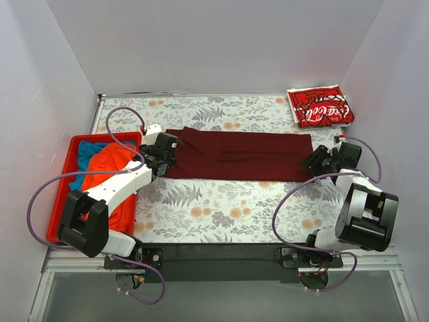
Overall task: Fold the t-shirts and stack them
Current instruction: Fold the tshirt
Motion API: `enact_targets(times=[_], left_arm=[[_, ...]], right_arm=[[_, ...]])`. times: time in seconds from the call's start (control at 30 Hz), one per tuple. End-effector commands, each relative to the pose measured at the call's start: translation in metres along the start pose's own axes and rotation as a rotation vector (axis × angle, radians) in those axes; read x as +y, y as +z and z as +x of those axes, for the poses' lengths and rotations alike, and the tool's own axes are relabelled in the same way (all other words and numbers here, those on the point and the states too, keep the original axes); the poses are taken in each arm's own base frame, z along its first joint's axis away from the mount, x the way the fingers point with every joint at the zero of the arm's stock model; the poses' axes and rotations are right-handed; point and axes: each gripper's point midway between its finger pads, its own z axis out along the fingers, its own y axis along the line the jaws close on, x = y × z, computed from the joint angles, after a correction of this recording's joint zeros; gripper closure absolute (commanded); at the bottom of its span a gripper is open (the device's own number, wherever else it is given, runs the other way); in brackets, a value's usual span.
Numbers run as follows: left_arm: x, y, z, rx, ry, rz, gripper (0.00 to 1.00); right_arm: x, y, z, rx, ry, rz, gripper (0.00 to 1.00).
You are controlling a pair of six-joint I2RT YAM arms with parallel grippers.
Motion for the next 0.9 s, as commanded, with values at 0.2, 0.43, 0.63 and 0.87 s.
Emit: enact_targets(times=[0.2, 0.43, 0.63, 0.87], left_arm=[[0.002, 0.004, -0.008, -0.006, -0.019, -0.029, 0.43], [0.001, 0.006, -0.004, 0.006, -0.012, -0.034, 0.43], [-0.001, 0.009, 0.004, 0.044, -0.008, -0.033, 0.43], [-0.009, 0.020, 0.025, 0.131, -0.022, -0.022, 0.43]], right_arm=[[-0.029, -0.004, 0.015, -0.057, 0.239, -0.090, 0.49], [-0.065, -0.024, 0.044, -0.094, 0.384, -0.014, 0.50], [-0.085, -0.034, 0.057, -0.129, 0.432, 0.034, 0.50], [-0.071, -0.039, 0.038, -0.159, 0.359, -0.035, 0.50]])
